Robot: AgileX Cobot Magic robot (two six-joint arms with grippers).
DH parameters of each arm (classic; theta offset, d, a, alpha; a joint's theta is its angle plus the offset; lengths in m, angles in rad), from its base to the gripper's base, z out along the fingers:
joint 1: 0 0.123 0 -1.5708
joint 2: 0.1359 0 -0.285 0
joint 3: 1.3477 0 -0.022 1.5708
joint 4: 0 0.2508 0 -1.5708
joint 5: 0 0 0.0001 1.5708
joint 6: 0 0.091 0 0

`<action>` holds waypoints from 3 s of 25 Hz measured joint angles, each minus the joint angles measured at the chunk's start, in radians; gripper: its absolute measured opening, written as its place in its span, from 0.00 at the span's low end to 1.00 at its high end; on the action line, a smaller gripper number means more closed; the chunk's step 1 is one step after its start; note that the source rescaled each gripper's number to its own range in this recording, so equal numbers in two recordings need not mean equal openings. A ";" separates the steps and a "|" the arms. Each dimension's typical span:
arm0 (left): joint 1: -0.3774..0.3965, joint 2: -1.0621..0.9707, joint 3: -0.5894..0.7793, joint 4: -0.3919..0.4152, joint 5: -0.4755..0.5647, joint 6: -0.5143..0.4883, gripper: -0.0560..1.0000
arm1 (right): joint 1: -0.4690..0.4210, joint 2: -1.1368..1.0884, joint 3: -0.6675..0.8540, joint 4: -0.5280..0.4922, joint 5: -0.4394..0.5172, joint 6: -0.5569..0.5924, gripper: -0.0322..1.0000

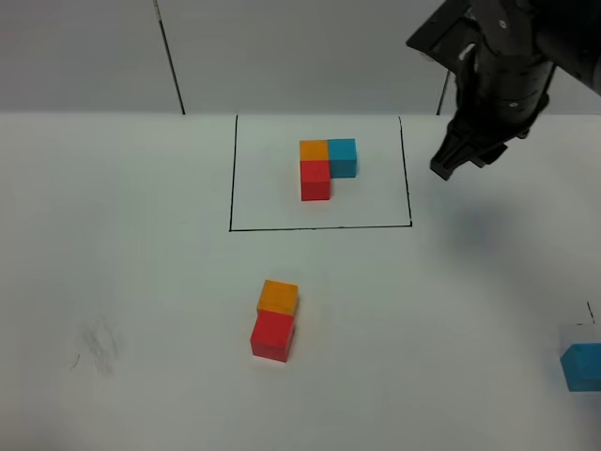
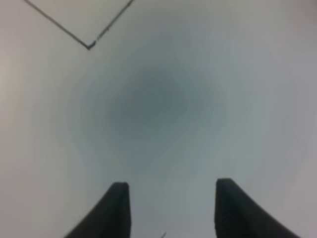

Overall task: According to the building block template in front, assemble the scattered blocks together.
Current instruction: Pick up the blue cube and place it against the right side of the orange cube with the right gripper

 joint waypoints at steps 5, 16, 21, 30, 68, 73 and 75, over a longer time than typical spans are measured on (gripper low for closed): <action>0.000 0.000 0.000 0.000 0.000 0.001 0.06 | -0.060 -0.124 0.167 0.001 0.000 0.066 0.54; 0.000 0.000 0.000 0.000 0.000 0.001 0.06 | -0.108 -0.342 0.552 0.023 -0.159 0.233 0.54; 0.000 0.000 0.000 0.000 0.000 0.001 0.06 | -0.163 -0.374 0.724 0.077 -0.291 0.269 0.54; 0.000 0.000 0.000 0.000 0.000 0.001 0.06 | -0.288 -0.374 0.960 0.111 -0.551 0.276 0.54; 0.000 0.000 0.000 0.000 0.000 0.000 0.06 | -0.368 -0.269 1.096 0.143 -0.782 0.268 0.72; 0.000 0.000 0.000 0.000 0.000 0.000 0.06 | -0.368 -0.236 1.096 0.143 -0.795 0.268 0.61; 0.000 0.000 0.000 0.000 0.000 0.000 0.06 | -0.368 -0.218 1.094 0.142 -0.803 0.263 0.61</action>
